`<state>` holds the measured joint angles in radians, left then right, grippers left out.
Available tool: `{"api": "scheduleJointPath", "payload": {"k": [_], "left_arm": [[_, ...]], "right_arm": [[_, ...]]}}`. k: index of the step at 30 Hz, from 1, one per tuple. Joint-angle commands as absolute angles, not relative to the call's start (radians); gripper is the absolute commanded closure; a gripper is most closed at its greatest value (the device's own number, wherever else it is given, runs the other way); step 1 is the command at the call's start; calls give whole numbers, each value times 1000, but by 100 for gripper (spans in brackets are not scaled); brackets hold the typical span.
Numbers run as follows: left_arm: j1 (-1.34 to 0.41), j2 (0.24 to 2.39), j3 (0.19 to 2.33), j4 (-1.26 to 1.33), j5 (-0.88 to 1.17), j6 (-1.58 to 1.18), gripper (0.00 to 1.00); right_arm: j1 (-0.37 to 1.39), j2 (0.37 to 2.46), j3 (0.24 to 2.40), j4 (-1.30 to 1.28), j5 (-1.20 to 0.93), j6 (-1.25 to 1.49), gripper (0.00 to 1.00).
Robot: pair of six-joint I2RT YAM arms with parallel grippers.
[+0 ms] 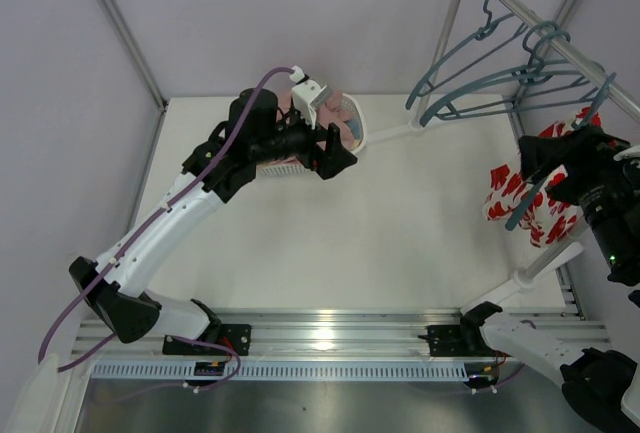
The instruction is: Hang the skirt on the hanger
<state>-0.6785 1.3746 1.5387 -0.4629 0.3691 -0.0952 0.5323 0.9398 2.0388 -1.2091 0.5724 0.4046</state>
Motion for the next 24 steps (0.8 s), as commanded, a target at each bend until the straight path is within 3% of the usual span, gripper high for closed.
{"api": "scheduleJointPath", "payload": {"k": [1,4,9,19,24], "left_arm": [[-684,1351,1546,-469,342,-103,8],[-683,1345,1531,-477,272,-120,8],[-611,1321,1448,-486,170,-214,7],[-338,1100,1161,-449,87,-282,7],[-291,909,1023,-460,-41,-310,5]], "right_arm": [[529,963,1983,-1020,257,302,19],[531,1005,1938,-985,109,288,17],[529,914,1688,-654,-136,288,12],[543,911,1220,-312,-268,351,9],[616,923,1056,-189,-186,334,5]]}}
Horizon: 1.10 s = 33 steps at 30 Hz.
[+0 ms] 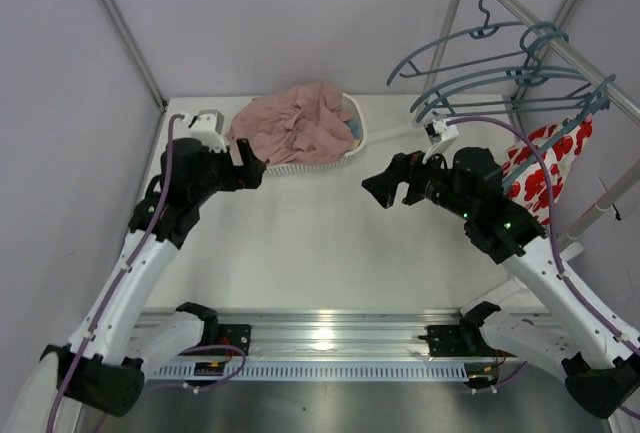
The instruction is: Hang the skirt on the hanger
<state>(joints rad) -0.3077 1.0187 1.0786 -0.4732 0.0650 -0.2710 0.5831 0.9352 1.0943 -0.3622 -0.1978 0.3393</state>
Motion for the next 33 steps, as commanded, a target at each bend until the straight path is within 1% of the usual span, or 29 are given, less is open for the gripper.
{"api": "scheduleJointPath", "payload": {"k": [1,3,6,10,13,16,20,22,27,33], "left_arm": [[-291,873,1008,-460,-61,-310,4],[-291,774,931,-449,-83,-314,1],[-291,680,841,-446,-75,-310,0],[-291,490,695,-420,-113,-319,0],[-291,407,634,-422,-140,-321,1],[-291,379,640,-463,-133,-311,1],[-291,363,620,-500,-150,-334,1],[-290,367,600,-479,-121,-341,1],[-291,400,614,-482,-75,-337,0],[-291,350,607,-477,-77,-339,1]], "right_arm": [[626,930,1042,-170,-166,334,2],[637,954,1017,-169,-126,334,1],[641,972,957,-152,-100,339,1],[673,922,737,47,-43,339,1],[681,897,658,97,0,341,1],[683,884,585,94,52,365,1],[686,804,494,113,49,402,1],[687,769,473,120,58,413,1],[687,701,479,49,80,405,1],[687,673,520,-27,84,384,1]]}}
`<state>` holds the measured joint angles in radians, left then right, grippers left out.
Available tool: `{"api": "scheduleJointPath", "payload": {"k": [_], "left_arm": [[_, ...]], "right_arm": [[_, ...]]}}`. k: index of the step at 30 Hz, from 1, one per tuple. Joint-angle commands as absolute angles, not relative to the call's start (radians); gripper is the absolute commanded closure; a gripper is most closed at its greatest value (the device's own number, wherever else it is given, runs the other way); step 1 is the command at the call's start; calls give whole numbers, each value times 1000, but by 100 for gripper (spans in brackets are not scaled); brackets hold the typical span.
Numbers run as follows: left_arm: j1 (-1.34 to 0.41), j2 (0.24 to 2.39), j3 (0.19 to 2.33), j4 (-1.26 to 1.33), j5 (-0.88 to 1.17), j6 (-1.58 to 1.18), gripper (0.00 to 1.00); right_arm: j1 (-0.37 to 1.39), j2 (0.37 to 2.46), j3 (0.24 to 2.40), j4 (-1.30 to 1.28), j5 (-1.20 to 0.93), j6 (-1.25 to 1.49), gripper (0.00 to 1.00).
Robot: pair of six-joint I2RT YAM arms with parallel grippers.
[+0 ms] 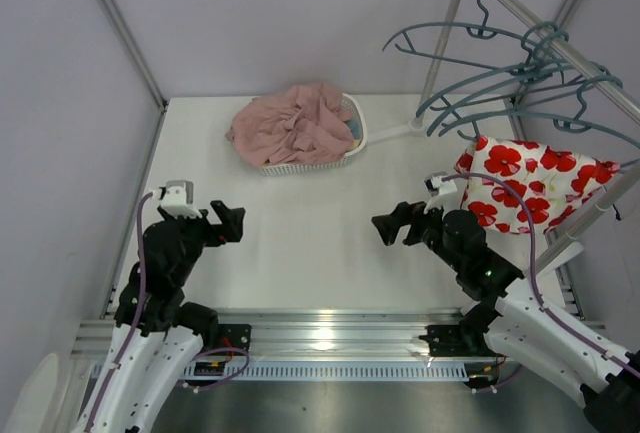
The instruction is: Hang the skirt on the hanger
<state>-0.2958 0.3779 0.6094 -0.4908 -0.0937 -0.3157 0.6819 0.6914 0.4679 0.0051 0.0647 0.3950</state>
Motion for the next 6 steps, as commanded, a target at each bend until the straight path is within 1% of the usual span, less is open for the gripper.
{"api": "scheduleJointPath", "payload": {"k": [1,6], "left_arm": [[-291,330,601,-474,-77,-342,1],[-291,301,594,-471,-74,-344,1]], "right_arm": [[687,672,525,-31,81,385,1],[687,669,531,-37,74,399,1]]}}
